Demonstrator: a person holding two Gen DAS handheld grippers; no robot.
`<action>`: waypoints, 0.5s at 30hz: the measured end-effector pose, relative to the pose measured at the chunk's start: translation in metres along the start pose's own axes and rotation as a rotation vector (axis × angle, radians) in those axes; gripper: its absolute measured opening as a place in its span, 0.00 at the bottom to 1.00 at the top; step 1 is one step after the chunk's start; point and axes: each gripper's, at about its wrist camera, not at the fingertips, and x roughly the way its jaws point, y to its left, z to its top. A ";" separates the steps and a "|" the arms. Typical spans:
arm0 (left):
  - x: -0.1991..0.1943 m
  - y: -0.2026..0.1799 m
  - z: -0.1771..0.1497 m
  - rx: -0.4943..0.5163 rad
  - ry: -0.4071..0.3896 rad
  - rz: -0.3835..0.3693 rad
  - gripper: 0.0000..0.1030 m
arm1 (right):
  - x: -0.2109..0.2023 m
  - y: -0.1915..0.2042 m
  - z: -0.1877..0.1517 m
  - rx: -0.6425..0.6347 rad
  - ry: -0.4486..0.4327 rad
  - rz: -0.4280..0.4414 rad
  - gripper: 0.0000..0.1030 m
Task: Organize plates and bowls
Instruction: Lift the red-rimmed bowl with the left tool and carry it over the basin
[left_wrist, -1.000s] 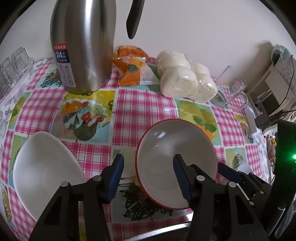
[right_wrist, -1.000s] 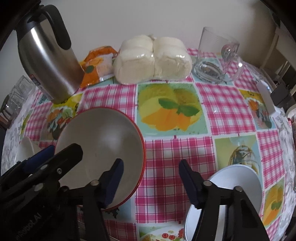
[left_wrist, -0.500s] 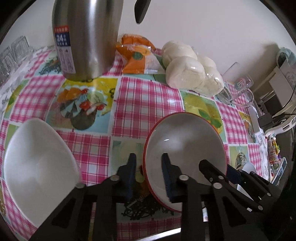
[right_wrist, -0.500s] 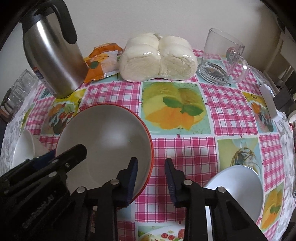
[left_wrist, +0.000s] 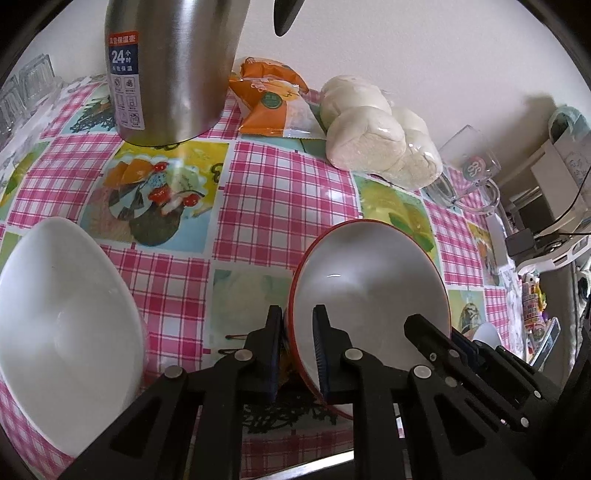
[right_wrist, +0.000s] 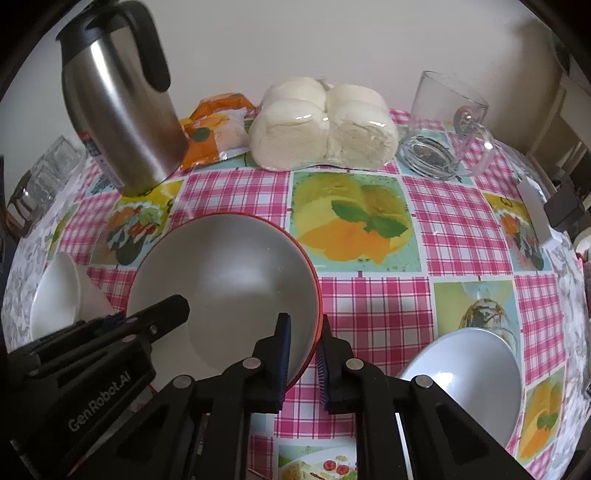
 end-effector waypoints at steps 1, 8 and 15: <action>0.000 0.000 0.000 0.000 -0.002 -0.007 0.17 | -0.002 -0.002 0.000 0.007 -0.006 0.002 0.13; -0.009 -0.009 0.001 0.027 -0.033 -0.020 0.17 | -0.019 -0.005 0.006 0.024 -0.069 0.003 0.13; -0.027 -0.012 0.002 0.047 -0.059 -0.020 0.17 | -0.039 -0.006 0.002 0.035 -0.101 0.014 0.14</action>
